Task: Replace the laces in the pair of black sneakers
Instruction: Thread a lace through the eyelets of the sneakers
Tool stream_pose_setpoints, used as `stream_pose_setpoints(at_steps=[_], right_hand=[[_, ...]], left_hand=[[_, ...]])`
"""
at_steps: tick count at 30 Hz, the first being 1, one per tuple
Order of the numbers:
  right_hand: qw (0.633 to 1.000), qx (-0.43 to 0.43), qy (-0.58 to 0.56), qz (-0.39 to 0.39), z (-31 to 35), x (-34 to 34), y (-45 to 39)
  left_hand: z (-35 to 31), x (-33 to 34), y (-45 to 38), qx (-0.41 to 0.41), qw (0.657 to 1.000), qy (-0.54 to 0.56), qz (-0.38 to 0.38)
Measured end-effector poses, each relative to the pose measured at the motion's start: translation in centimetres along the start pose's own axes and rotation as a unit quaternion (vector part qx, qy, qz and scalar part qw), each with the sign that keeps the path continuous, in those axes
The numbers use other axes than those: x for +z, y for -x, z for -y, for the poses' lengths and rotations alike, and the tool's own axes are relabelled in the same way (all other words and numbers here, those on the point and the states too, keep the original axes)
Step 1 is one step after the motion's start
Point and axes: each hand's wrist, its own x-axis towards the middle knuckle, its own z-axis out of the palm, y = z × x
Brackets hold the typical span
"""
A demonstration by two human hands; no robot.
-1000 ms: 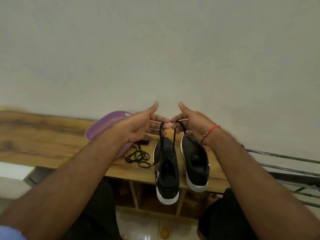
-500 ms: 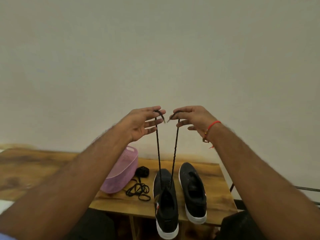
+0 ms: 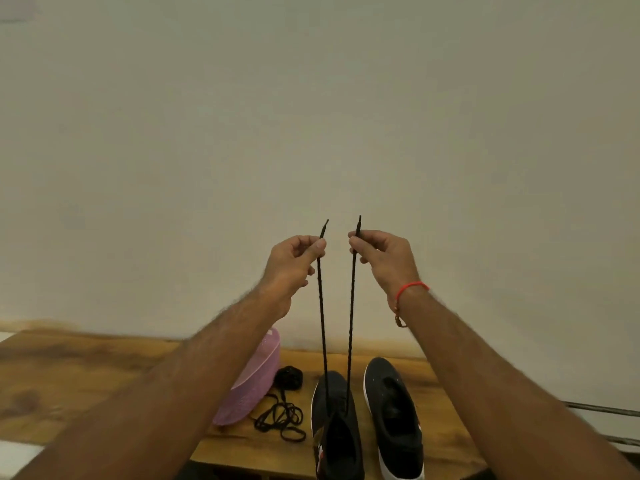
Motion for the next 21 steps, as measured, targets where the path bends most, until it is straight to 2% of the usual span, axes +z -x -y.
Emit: stream_pose_setpoints(at_steps=[10, 16, 21], right_hand=[[0.996, -0.039, 0.070, -0.047, 0.1, 1.9, -0.9], [0.983, -0.064, 0.154, -0.076, 1.0, 1.9, -0.8], [0.971, -0.109, 0.195, -0.082, 0.8, 1.8, -1.0]], left_hand=[[0.1, 1.0, -1.1, 0.056, 0.995, 0.054, -0.060], [-0.1, 1.1, -1.7, 0.100, 0.988, -0.037, -0.114], [0.0, 1.4, -1.8, 0.112, 0.984, -0.039, -0.131]])
